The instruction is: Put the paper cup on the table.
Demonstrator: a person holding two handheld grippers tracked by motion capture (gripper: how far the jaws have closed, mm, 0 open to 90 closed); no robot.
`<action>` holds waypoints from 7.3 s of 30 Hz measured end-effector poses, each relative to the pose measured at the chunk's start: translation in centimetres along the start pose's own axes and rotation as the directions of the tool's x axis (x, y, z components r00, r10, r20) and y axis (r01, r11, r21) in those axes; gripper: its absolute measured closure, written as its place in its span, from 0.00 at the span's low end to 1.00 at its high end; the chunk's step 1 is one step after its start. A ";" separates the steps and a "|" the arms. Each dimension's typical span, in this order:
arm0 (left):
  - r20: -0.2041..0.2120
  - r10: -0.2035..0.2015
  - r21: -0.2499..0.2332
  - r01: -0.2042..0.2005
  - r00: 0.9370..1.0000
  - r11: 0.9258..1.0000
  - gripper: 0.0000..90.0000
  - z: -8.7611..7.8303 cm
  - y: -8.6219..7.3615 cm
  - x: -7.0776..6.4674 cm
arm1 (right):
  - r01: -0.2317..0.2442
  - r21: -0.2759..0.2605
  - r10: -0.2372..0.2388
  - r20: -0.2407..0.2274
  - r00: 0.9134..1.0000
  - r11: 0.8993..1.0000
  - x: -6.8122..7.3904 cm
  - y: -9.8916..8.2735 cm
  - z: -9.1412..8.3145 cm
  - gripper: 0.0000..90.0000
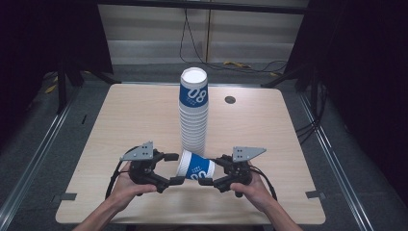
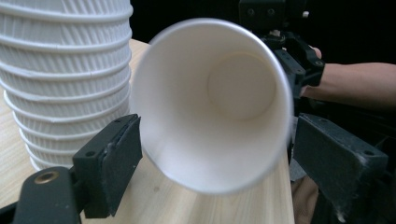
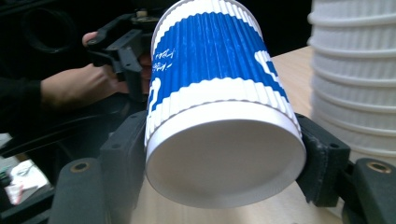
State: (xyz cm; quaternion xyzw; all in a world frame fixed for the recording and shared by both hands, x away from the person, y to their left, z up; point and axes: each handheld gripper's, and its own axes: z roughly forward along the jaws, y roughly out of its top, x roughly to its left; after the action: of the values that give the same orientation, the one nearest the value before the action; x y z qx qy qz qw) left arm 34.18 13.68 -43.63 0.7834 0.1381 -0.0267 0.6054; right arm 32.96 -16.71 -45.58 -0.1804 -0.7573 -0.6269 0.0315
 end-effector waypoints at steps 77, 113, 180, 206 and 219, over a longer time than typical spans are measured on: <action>-0.051 -0.056 0.104 0.061 0.997 0.993 0.20 -1.8 1.0 1.4 | 0.003 0.214 -0.044 0.185 0.982 0.977 0.8 0.8 -1.5 0.15; -0.315 -0.021 0.361 0.140 0.949 0.922 0.20 -5.4 1.8 4.9 | -0.041 0.188 -0.021 0.318 0.948 0.981 -0.2 -0.9 -4.3 0.18; -0.499 0.106 0.722 0.344 0.860 0.601 0.17 -3.1 3.5 13.8 | -0.084 0.196 0.011 0.349 0.937 0.977 -1.1 -1.7 -5.3 0.17; -0.499 0.110 0.702 0.326 0.859 0.634 0.16 -2.3 1.2 14.8 | -0.092 0.194 0.021 0.342 0.939 0.977 -1.0 -1.8 -5.1 0.15; -0.525 0.096 0.635 0.314 0.846 0.706 0.12 -3.2 -0.2 14.3 | -0.094 0.198 0.019 0.349 0.937 0.976 -1.0 -1.8 -4.9 0.15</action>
State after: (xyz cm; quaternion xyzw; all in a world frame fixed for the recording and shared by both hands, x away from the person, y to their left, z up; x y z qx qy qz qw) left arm 47.50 19.39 -45.99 0.9196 0.3242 0.0988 0.1988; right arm 32.45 -21.96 -46.51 -0.3048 -0.8078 -0.5003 -0.0646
